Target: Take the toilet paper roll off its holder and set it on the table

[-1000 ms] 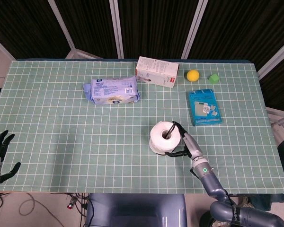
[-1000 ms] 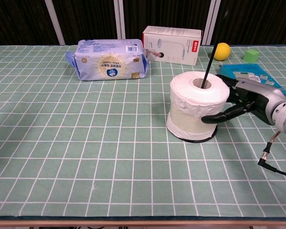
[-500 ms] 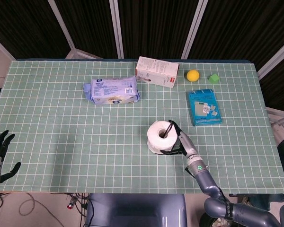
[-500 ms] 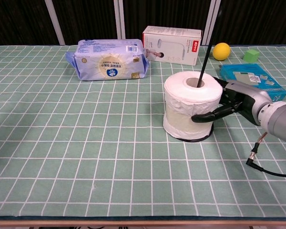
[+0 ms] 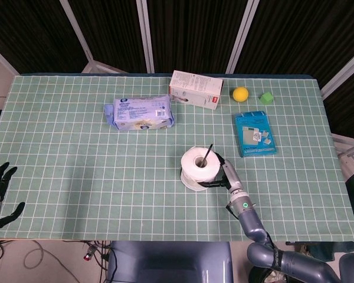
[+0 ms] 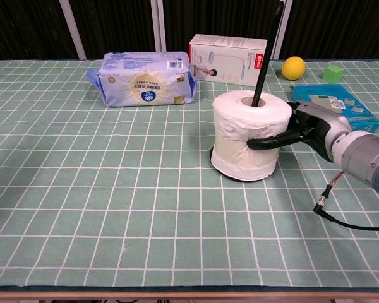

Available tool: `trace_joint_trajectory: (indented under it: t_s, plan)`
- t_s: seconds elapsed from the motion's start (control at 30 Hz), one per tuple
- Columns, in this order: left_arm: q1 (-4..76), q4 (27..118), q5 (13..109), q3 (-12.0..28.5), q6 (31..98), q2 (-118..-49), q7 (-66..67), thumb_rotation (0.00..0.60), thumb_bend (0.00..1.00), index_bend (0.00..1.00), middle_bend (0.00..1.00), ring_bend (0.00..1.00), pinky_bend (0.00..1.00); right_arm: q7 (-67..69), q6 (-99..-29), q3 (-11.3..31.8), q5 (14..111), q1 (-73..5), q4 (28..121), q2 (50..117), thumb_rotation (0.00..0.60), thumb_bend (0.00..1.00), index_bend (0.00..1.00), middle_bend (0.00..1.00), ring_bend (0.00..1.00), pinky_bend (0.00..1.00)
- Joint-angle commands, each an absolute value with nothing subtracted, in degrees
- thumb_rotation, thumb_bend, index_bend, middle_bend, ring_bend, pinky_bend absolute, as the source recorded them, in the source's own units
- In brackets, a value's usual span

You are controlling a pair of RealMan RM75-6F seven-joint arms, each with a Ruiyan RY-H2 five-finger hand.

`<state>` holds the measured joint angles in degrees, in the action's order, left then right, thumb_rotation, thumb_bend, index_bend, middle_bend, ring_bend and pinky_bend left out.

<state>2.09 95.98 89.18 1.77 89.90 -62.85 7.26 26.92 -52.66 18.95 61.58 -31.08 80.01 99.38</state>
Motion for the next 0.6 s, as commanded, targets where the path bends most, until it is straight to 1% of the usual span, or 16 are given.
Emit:
trace_joint_trajectory:
  t_s: [0.03,0.23,0.33,0.43,0.6]
  plan:
    - [2.1,96.0,89.2,1.8,89.9,-62.9,7.3,0.600,0.25,0.09,0.00,0.00,0.01,27.5,-52.8,18.6,62.4,-30.9,79.7,99.6,0.600,0.00,0.40,0.33,0.42,0.19]
    - [2.1,96.0,89.1,1.8,89.9,-62.8,7.3,0.600,0.25,0.09,0.00,0.00,0.01,29.1,-53.5,18.8,64.4,-30.4,81.2,98.6,0.600,0.00,0.40,0.33,0.42,0.19]
    - [2.0,96.0,88.9,1.9,90.0,-62.7,7.2,0.600,0.25,0.09,0.00,0.00,0.01,29.7,-54.5,19.3,65.8,-29.8,83.8,96.5,0.600,0.00,0.40,0.33,0.42,0.19]
    - [2.0,96.0,88.9,1.9,90.1,-62.7,7.1,0.600,0.25,0.09,0.00,0.00,0.01,30.6,-54.7,19.9,66.7,-29.2,87.6,93.4,0.600,0.00,0.40,0.33,0.42,0.19]
    - [1.8,96.2,88.7,2.0,90.4,-62.5,6.9,0.600,0.25,0.09,0.00,0.00,0.01,31.6,-55.3,21.2,68.2,-27.5,95.3,85.8,0.600,0.00,0.40,0.33,0.42,0.19]
